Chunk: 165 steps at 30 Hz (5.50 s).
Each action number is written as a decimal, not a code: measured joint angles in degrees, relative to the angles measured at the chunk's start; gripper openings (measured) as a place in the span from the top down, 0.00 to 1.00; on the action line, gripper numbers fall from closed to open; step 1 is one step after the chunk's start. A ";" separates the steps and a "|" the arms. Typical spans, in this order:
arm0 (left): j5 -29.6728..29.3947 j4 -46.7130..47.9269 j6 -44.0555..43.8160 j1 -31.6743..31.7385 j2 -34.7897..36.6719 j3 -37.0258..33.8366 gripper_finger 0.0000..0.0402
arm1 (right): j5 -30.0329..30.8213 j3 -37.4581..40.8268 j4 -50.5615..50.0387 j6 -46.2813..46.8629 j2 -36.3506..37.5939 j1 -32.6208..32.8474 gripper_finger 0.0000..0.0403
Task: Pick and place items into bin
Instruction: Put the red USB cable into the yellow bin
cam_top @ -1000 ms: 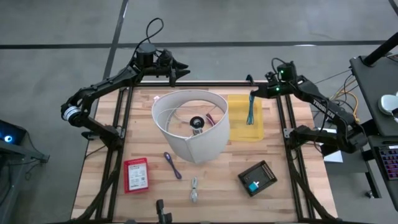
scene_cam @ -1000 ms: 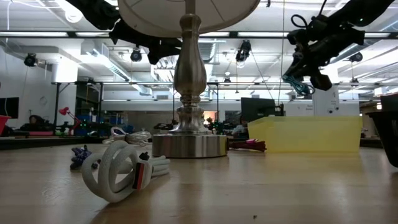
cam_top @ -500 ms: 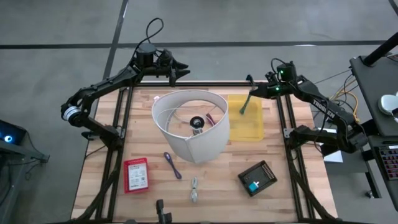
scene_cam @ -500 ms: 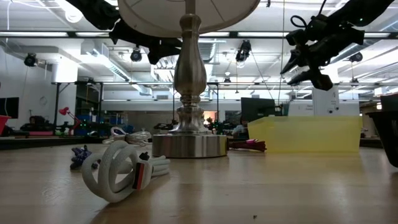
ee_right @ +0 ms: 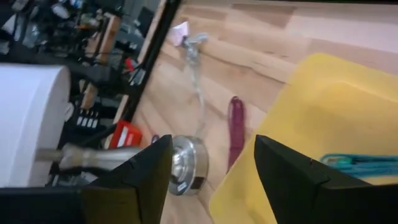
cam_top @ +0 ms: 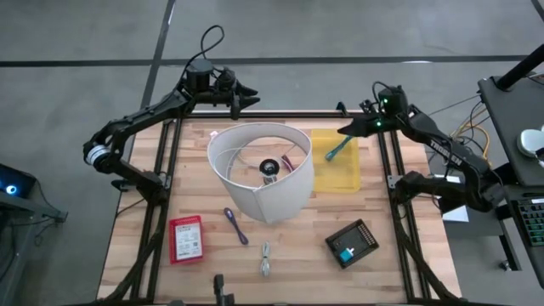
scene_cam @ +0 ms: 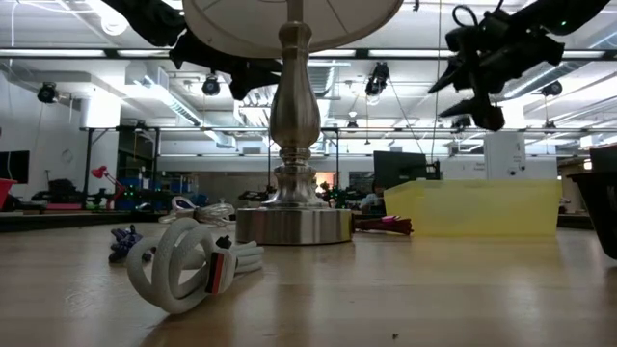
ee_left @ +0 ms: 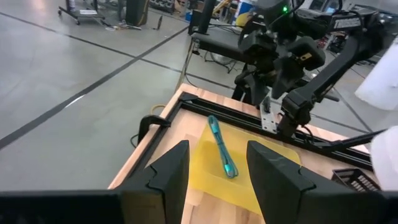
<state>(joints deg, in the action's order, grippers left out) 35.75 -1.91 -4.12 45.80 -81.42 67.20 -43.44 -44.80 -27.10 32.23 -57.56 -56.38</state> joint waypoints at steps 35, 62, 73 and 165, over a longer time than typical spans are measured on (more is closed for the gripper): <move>4.86 17.63 3.04 0.26 1.98 0.00 0.64 | 31.56 -0.02 -6.43 2.91 5.41 23.19 0.49; 4.34 29.49 7.93 2.47 4.19 0.14 0.64 | 46.80 0.02 7.20 -3.20 -16.46 46.25 0.49; 4.35 29.50 7.54 2.51 4.67 0.37 0.64 | 46.14 0.02 18.25 -9.27 -25.36 45.30 0.49; 4.35 29.44 7.54 2.51 4.75 0.15 0.64 | 26.86 -17.68 4.93 -28.73 -49.03 32.44 0.50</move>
<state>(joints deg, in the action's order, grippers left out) 40.10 27.53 3.42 48.31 -76.66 67.35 -16.58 -62.48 -22.17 3.50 -106.59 -23.94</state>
